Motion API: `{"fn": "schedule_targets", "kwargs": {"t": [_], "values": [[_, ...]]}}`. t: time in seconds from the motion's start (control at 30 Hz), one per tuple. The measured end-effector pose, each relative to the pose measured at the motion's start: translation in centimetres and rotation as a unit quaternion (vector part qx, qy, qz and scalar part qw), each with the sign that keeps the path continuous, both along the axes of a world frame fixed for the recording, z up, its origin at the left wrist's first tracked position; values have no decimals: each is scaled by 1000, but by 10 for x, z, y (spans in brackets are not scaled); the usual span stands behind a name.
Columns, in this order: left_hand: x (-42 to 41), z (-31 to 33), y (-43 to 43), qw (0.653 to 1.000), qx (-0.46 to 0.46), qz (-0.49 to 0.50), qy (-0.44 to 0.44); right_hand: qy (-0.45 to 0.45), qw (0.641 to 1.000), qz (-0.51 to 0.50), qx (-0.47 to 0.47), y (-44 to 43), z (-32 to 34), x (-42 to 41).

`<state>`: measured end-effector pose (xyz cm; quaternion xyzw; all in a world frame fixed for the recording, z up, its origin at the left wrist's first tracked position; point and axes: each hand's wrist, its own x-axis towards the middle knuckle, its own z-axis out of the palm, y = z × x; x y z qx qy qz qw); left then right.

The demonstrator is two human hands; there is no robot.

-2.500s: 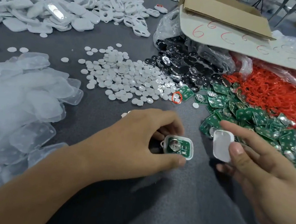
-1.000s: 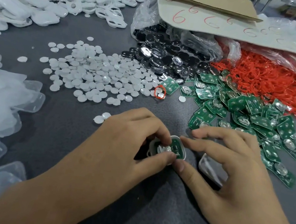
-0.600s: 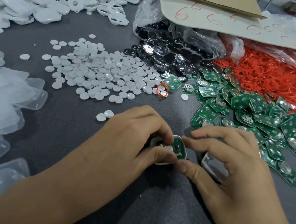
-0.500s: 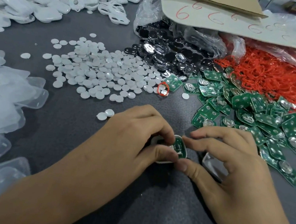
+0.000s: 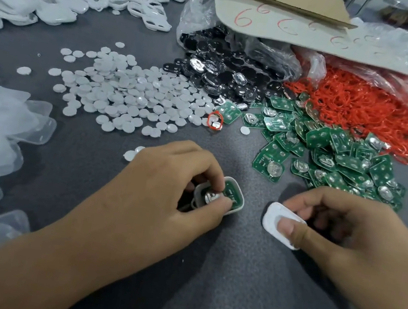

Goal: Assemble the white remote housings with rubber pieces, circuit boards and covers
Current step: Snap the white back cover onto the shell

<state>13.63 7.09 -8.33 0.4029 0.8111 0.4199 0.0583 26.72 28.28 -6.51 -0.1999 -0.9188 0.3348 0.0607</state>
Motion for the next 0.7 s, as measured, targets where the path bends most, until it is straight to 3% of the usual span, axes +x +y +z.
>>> {"fn": "schedule_targets", "kwargs": {"t": [0.17,0.47,0.7], "values": [[1,1,1,1000,5,7,-3,30,999,-20,-37,-4,-4,-2],[4,2,1,1000,22,20,-7,96,995,-38,7,-10,-9,-3],[5,0,1,1000,12,25,3,159,968,19,195,-14,0,-3]]}}
